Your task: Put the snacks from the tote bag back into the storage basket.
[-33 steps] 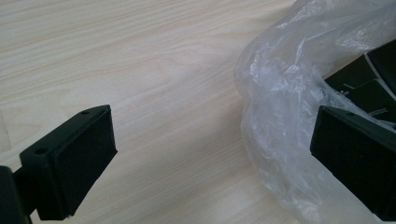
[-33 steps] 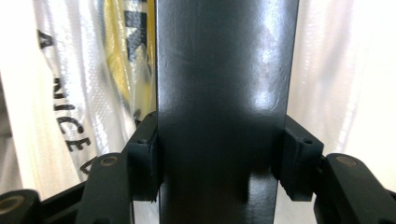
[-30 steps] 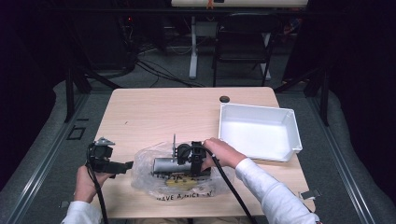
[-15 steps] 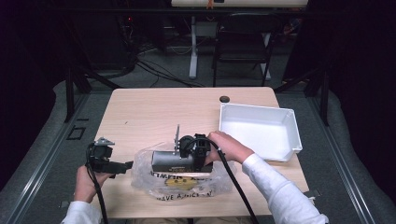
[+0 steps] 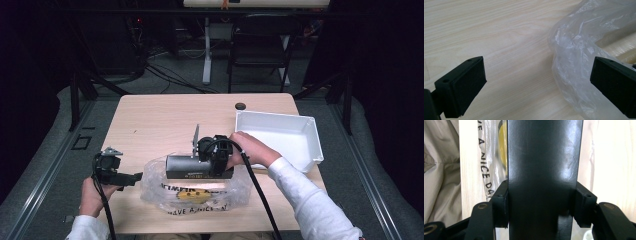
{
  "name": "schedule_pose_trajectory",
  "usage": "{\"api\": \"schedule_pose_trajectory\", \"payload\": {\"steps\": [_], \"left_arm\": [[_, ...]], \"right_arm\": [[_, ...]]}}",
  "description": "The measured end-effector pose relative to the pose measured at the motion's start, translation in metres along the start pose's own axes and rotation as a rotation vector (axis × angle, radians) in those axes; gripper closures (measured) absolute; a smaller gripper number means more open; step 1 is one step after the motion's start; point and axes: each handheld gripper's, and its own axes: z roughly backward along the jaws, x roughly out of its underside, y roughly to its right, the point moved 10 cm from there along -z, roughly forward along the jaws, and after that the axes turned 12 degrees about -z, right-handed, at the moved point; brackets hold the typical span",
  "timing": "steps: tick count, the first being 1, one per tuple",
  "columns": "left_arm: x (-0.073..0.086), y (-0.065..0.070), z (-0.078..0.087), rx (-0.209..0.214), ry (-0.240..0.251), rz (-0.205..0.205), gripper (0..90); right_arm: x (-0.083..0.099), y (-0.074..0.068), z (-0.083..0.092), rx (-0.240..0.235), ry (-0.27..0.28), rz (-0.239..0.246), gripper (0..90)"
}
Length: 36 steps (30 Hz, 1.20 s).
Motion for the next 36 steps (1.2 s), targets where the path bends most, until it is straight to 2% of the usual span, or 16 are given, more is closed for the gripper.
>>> {"api": "schedule_pose_trajectory", "payload": {"steps": [14, 19, 24, 36], "left_arm": [[0.002, -0.001, 0.001, 0.001, -0.003, -0.002, 0.0], [0.002, 0.000, 0.000, 0.000, -0.006, 0.000, 0.0], [0.002, 0.000, 0.000, 0.003, -0.007, 0.003, 0.0], [0.002, 0.000, 0.000, -0.003, -0.004, 0.001, 0.0]], "right_arm": [[0.021, 0.023, 0.026, 0.029, 0.024, -0.007, 42.4], [0.029, 0.032, 0.036, 0.038, 0.038, -0.025, 42.5], [0.041, 0.042, 0.045, 0.055, 0.031, -0.024, 42.5], [0.075, 0.066, 0.062, 0.076, 0.041, -0.055, 42.5]]}}
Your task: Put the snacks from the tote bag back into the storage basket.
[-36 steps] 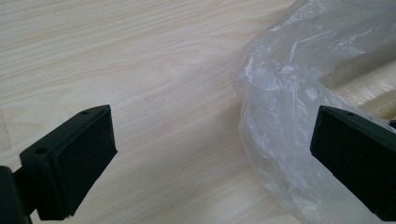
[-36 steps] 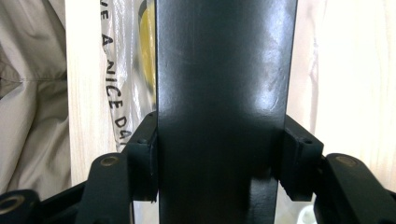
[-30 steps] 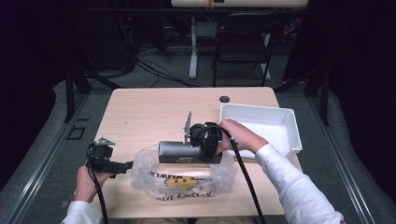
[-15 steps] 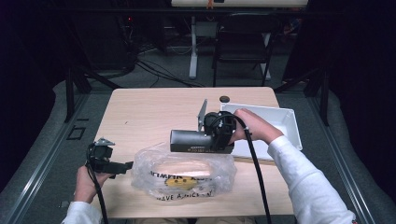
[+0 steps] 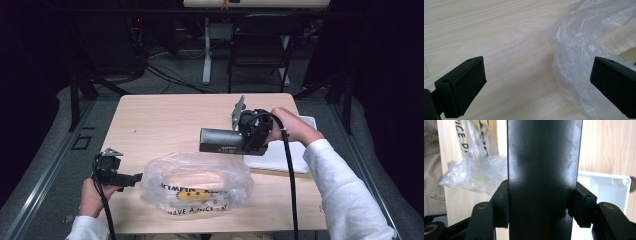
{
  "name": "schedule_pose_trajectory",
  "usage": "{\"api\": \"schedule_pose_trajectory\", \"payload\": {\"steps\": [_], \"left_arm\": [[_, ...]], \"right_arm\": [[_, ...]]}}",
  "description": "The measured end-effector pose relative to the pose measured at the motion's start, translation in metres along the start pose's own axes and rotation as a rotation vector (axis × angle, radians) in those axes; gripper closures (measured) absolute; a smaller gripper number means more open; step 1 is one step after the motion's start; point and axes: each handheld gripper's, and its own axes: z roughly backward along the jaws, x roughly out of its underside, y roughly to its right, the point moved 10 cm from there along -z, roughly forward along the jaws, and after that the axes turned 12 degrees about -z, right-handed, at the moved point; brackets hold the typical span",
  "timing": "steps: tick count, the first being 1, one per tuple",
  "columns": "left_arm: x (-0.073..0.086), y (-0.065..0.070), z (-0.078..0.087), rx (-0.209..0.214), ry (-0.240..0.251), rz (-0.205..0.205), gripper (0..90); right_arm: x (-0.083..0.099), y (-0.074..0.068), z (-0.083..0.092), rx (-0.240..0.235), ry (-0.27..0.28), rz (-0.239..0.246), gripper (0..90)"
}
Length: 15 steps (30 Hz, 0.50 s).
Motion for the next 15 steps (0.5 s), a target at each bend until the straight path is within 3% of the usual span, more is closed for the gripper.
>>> {"api": "schedule_pose_trajectory", "payload": {"steps": [15], "left_arm": [[-0.001, 0.000, 0.001, -0.002, 0.002, -0.006, 0.0]], "right_arm": [[0.043, 0.031, 0.002, 0.044, -0.013, -0.035, 42.5]]}}
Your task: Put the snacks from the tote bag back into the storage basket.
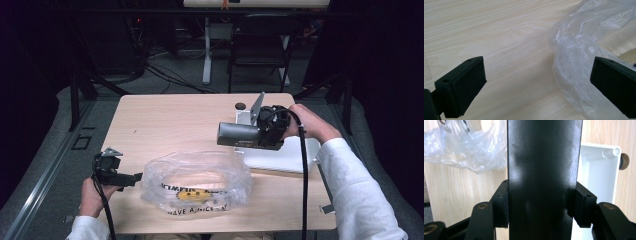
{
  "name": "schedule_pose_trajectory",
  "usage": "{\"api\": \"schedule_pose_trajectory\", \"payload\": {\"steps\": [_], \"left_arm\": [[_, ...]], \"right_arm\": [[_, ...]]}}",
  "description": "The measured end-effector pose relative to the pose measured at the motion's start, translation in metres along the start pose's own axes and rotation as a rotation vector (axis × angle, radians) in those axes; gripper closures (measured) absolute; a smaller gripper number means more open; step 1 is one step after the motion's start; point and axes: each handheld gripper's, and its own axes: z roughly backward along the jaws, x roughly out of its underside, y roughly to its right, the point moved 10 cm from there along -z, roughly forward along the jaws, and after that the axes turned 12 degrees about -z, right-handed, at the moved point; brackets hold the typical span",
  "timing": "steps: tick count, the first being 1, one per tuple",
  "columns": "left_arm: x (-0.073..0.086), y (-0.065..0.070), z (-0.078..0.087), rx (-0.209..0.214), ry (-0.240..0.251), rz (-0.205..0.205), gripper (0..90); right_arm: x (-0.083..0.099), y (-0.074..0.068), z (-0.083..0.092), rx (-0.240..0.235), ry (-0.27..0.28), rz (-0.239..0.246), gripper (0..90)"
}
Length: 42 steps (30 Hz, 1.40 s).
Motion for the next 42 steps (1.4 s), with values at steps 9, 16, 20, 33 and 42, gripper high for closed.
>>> {"api": "schedule_pose_trajectory", "payload": {"steps": [9, 16, 20, 33, 42], "left_arm": [[0.000, 0.000, -0.001, 0.000, 0.000, -0.002, 0.0], [0.000, 0.000, -0.001, -0.002, 0.002, -0.001, 0.0], [0.000, 0.000, -0.001, -0.004, 0.002, 0.001, 0.0], [0.001, 0.000, -0.002, -0.002, -0.008, 0.001, 0.0], [0.001, -0.001, -0.002, -0.001, -0.008, 0.001, 0.0]], "right_arm": [[0.016, 0.010, -0.002, 0.009, -0.004, 0.002, 42.6], [0.030, 0.019, -0.004, 0.022, -0.018, -0.005, 42.6], [0.039, 0.022, -0.011, 0.013, -0.017, -0.023, 42.6], [0.066, 0.029, -0.036, 0.006, -0.058, -0.043, 42.6], [0.079, 0.035, -0.050, 0.004, -0.083, -0.071, 42.6]]}}
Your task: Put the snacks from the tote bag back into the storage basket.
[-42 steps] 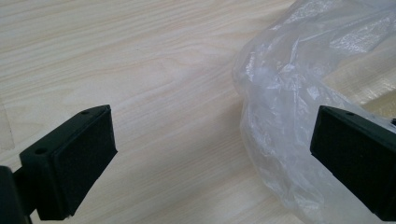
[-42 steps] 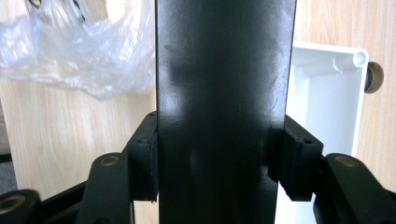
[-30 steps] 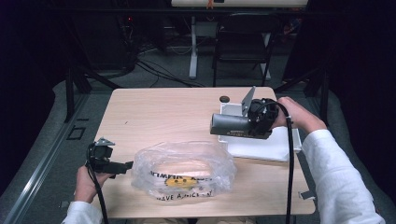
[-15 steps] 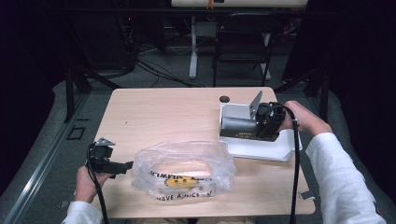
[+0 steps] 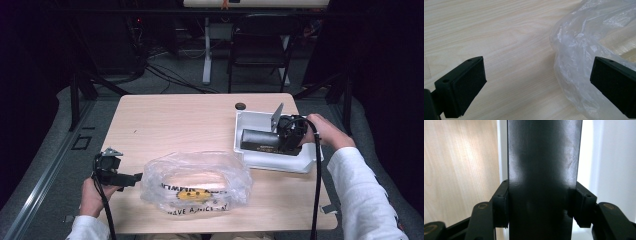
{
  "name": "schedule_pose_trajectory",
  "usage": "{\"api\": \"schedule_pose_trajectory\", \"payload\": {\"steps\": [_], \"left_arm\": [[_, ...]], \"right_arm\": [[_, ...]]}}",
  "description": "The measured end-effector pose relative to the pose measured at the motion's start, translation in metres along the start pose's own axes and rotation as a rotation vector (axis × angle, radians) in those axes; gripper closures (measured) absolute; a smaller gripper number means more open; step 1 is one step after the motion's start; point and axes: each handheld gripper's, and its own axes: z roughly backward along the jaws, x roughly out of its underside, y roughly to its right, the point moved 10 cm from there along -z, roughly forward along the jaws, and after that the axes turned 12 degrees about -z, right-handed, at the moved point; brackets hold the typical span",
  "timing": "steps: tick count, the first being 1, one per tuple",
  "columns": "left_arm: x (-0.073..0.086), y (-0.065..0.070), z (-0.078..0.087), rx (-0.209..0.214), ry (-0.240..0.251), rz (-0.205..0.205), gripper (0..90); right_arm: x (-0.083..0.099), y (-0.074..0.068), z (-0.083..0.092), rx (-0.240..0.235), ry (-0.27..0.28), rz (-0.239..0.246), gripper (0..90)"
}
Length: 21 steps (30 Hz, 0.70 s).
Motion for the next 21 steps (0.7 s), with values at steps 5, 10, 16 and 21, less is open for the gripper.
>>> {"api": "schedule_pose_trajectory", "payload": {"steps": [5, 10, 16, 21], "left_arm": [[0.000, 0.000, -0.001, -0.001, 0.001, 0.002, 0.0], [0.001, 0.000, -0.001, 0.002, -0.005, 0.006, 0.0], [0.001, 0.001, -0.002, 0.004, -0.009, 0.007, 0.0], [0.001, 0.001, -0.003, 0.001, -0.009, 0.005, 0.0]], "right_arm": [[0.004, 0.001, -0.014, -0.012, -0.013, -0.018, 42.5], [0.005, -0.002, -0.028, -0.017, -0.031, -0.009, 42.6], [0.005, -0.006, -0.041, -0.031, -0.043, 0.013, 42.6], [0.007, -0.007, -0.049, -0.038, -0.052, 0.018, 42.5]]}}
